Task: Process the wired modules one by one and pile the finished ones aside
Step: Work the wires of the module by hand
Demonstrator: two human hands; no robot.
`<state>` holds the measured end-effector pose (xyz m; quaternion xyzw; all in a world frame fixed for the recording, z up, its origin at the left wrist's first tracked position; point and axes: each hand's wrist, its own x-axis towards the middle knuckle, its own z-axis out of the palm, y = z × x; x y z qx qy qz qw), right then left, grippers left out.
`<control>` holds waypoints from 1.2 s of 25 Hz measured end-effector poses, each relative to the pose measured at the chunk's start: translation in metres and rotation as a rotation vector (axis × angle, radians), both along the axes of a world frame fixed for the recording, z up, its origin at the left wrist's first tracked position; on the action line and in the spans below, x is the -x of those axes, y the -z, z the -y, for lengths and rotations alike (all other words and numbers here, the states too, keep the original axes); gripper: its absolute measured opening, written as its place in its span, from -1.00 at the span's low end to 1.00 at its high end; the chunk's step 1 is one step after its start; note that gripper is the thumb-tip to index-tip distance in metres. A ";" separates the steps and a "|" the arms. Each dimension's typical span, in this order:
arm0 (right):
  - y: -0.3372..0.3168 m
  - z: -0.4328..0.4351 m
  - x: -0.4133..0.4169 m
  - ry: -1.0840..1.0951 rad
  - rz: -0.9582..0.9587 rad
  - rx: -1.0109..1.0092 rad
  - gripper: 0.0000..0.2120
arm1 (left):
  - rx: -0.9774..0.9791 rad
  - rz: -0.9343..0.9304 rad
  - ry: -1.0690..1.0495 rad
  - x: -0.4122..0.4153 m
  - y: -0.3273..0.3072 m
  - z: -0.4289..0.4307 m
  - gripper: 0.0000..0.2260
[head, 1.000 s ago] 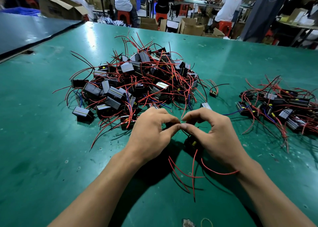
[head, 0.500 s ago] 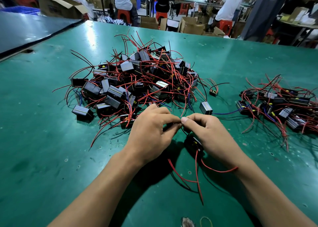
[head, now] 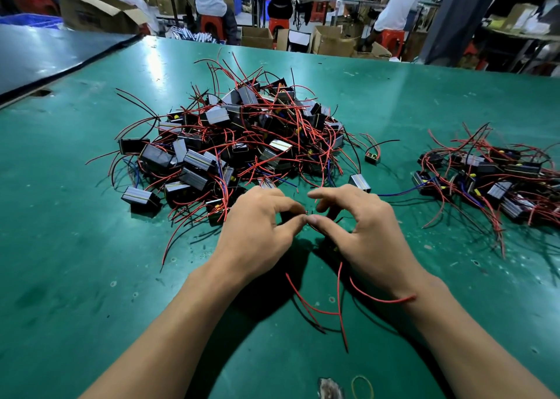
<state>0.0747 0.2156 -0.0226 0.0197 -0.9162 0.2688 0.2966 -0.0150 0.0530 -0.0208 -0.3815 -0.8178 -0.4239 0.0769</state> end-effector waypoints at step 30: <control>-0.008 0.002 0.000 -0.021 0.290 0.487 -0.83 | -0.044 -0.082 -0.003 -0.008 -0.003 -0.001 -0.93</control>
